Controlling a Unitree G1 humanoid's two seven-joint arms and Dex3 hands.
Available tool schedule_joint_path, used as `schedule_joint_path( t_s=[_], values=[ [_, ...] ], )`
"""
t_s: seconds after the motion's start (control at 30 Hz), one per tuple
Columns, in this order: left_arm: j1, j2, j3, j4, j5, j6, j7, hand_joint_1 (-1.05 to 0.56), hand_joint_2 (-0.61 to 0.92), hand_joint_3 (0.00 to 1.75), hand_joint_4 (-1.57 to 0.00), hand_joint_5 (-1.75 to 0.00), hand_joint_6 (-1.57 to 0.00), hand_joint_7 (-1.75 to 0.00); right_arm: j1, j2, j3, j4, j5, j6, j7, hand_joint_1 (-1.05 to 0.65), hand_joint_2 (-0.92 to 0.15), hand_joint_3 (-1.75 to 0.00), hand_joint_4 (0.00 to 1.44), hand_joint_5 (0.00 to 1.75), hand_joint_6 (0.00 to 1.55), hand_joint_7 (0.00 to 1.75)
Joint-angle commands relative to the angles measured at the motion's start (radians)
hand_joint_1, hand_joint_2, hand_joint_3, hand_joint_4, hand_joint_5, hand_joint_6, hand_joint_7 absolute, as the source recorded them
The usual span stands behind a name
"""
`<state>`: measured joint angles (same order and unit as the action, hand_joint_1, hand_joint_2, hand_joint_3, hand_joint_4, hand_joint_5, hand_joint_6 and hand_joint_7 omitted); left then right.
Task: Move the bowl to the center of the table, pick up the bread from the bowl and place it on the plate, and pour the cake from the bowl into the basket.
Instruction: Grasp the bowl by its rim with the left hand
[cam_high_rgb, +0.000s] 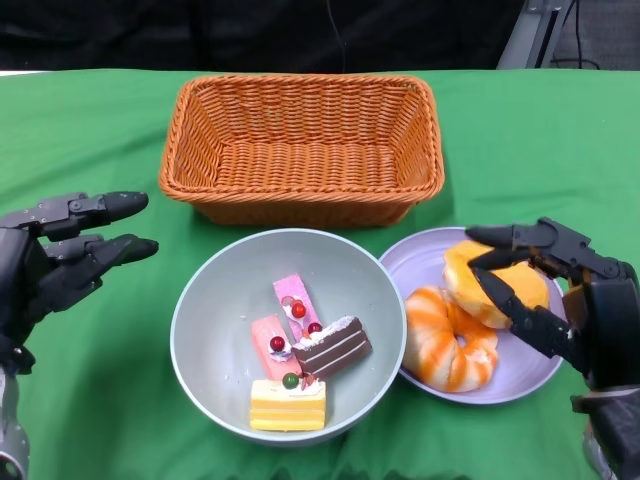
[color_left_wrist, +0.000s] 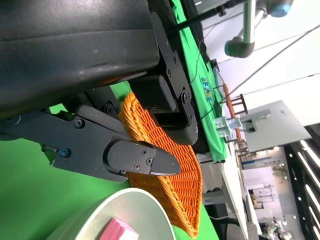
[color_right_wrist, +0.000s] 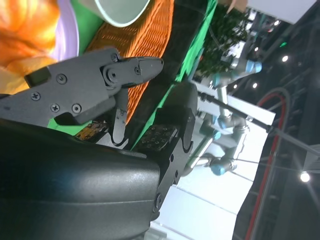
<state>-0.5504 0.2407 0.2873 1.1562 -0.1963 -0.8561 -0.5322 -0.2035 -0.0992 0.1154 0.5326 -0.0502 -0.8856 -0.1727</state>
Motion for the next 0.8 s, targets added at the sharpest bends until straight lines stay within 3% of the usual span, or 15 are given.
schedule_joint_path(
  t_s=[0.03,0.17,0.47,0.6,0.8],
  values=[
    [0.015,0.009,0.002,-0.036,-0.017,-0.037,-0.031,-0.5,0.92,0.14,-1.09,0.0,-0.91,0.0,0.007,0.032,-0.031,-0.033,0.071,0.005,0.046,-0.02,-0.49,-1.1,0.81,1.5,0.77,1.23],
    [0.039,0.005,-0.001,-0.101,-0.037,-0.081,-0.076,-0.53,0.92,0.16,-1.02,0.0,-0.8,0.0,0.028,0.053,-0.045,-0.086,0.134,0.063,0.117,-0.01,-0.5,-1.14,0.78,1.59,0.71,1.31],
    [0.159,0.02,-0.039,-0.337,-0.083,-0.103,-0.149,-0.53,0.92,0.16,-0.95,0.0,-0.73,0.0,0.072,0.081,-0.068,-0.221,0.264,0.202,0.27,0.02,-0.52,-1.19,0.77,1.68,0.68,1.37],
    [0.196,0.051,-0.063,-0.417,-0.115,-0.096,-0.213,-0.5,0.92,0.14,-0.83,0.0,-0.68,0.0,0.077,0.095,-0.087,-0.245,0.253,0.225,0.281,0.01,-0.53,-1.16,0.77,1.68,0.69,1.35],
    [0.255,0.143,-0.098,-0.517,-0.031,-0.126,-0.202,-0.51,0.92,0.14,-0.68,0.0,-0.62,0.0,0.087,0.113,-0.105,-0.274,0.234,0.261,0.281,-0.02,-0.53,-1.13,0.77,1.67,0.7,1.33]
  ],
)
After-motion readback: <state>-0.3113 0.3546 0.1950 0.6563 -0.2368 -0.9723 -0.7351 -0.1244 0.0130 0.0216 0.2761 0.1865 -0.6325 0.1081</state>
